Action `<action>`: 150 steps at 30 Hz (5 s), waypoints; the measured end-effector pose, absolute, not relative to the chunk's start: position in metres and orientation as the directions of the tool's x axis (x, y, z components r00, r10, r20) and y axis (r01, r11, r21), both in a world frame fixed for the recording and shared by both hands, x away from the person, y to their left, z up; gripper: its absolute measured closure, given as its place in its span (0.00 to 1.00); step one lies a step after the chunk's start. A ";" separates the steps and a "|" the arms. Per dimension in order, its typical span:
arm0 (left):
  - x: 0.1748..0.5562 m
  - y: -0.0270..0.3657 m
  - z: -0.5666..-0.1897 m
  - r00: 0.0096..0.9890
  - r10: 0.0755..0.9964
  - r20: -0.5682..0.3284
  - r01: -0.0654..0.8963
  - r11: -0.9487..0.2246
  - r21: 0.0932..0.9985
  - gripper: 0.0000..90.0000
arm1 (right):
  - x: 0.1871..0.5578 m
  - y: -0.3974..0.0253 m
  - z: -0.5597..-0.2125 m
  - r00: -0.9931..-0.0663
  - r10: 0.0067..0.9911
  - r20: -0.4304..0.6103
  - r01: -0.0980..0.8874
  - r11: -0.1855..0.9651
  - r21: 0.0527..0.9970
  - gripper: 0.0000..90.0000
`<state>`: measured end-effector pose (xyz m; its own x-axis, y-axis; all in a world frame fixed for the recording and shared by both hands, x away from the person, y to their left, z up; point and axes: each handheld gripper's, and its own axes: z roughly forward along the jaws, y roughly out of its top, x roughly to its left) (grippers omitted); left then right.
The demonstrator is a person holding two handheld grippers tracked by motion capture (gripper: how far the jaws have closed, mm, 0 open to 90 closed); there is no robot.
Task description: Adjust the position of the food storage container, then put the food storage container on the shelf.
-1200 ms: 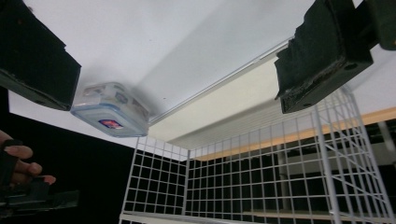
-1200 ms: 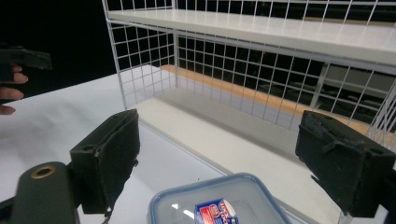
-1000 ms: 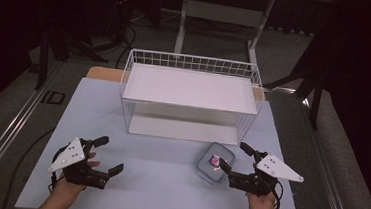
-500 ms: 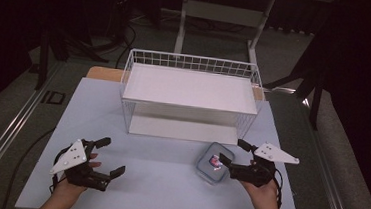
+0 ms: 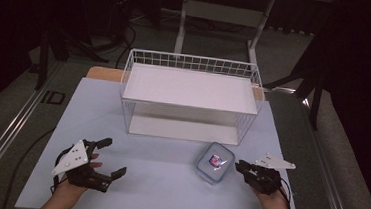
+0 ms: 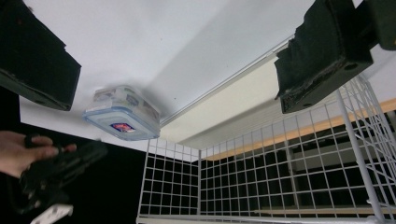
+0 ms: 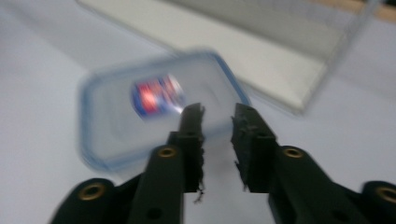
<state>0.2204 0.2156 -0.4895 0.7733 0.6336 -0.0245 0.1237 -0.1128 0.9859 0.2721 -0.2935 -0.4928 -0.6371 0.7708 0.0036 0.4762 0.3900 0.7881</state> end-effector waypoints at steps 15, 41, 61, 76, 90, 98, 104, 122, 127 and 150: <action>0.220 0.216 -0.489 0.775 0.632 -0.013 0.114 -0.120 0.986 0.01 | 0.275 -0.272 -0.527 -0.710 0.696 0.107 0.546 0.448 0.708 1.00; 0.220 0.211 -0.490 0.783 0.622 0.001 0.111 -0.141 0.984 0.01 | 0.320 -0.270 -0.520 -0.643 0.766 0.000 0.531 0.446 0.721 1.00; 0.221 0.213 -0.490 0.773 0.634 -0.006 0.121 -0.139 0.983 0.01 | 0.310 -0.221 -0.527 -0.716 0.691 0.101 0.544 0.463 0.700 1.00; 0.221 0.211 -0.491 0.777 0.629 0.000 0.118 -0.145 0.982 0.01 | 0.309 -0.198 -0.526 -0.742 0.666 0.076 0.518 0.497 0.696 1.00; 0.222 0.209 -0.492 0.785 0.619 0.002 0.120 -0.155 0.981 0.01 | 0.292 -0.184 -0.526 -0.776 0.623 0.097 0.499 0.513 0.699 1.00; 0.223 0.209 -0.493 0.787 0.618 -0.004 0.128 -0.156 0.979 0.01 | 0.295 -0.174 -0.529 -0.785 0.610 0.106 0.497 0.518 0.696 1.00; 0.222 0.209 -0.493 0.791 0.612 -0.008 0.131 -0.158 0.979 0.01 | 0.296 -0.173 -0.526 -0.788 0.611 0.075 0.478 0.531 0.700 0.98; 0.221 0.196 -0.481 0.816 0.578 -0.010 0.158 -0.207 0.965 0.01 | 0.275 -0.187 -0.481 -0.793 0.606 0.068 0.367 0.385 0.847 0.22; 0.220 0.188 -0.471 0.835 0.551 -0.014 0.159 -0.217 0.963 0.01 | 0.271 -0.186 -0.467 -0.809 0.588 0.017 0.294 0.379 0.878 0.15; 0.270 0.137 -0.452 0.837 0.517 -0.177 0.354 -0.266 0.897 0.01 | 0.288 -0.172 -0.455 -0.788 0.609 0.086 0.328 0.299 0.896 0.15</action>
